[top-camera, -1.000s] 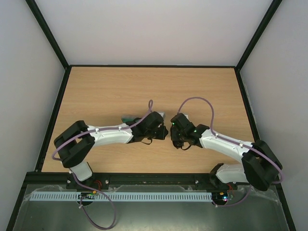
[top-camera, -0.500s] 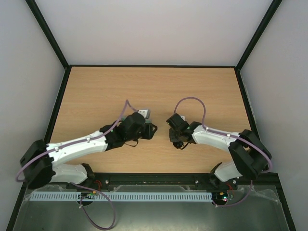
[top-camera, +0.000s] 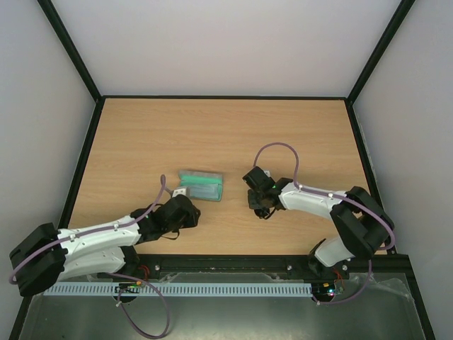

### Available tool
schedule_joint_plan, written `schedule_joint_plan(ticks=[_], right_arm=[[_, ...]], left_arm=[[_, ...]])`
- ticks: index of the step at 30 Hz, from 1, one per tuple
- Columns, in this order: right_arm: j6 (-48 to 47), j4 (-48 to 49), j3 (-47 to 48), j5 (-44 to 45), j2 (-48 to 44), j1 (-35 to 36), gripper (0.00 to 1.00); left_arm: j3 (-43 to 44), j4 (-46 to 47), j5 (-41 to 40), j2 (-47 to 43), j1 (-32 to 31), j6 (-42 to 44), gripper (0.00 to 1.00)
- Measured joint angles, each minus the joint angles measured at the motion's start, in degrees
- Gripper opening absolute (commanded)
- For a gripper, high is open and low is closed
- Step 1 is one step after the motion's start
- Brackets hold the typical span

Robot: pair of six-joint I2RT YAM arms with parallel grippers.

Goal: Organize the sunglasses
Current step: Pick up the sunglasses from the center of the board, then adjust the sunglasses case at the center of the board.

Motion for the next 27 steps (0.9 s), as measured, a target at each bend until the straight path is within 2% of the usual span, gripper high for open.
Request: schedule_joint_plan(ticks=[5, 9, 14, 20, 27], right_arm=[[-0.42, -0.07, 0.72, 0.11, 0.02, 0.00, 0.01], [-0.74, -1.09, 1.49, 0.07, -1.36, 0.00, 0.01], [-1.95, -3.23, 3.52, -1.81, -7.98, 0.07, 0.01], [-3.91, -4.50, 7.61, -8.28, -15.30, 1.51, 0.01], [-6.45, -4.96, 11.91, -14.03, -14.75, 3.72, 0.01]], left_arm=[[-2.62, 1.97, -1.03, -0.70, 3.17, -2.19, 0.31], [-5.09, 4.98, -0.83, -0.52, 8.33, -2.75, 0.31], [-5.62, 8.41, -0.42, 1.70, 14.88, -2.36, 0.31], [-4.94, 14.29, 1.44, 9.20, 20.59, -0.46, 0.25], [1.70, 21.09, 3.15, 21.33, 23.82, 2.03, 0.21]])
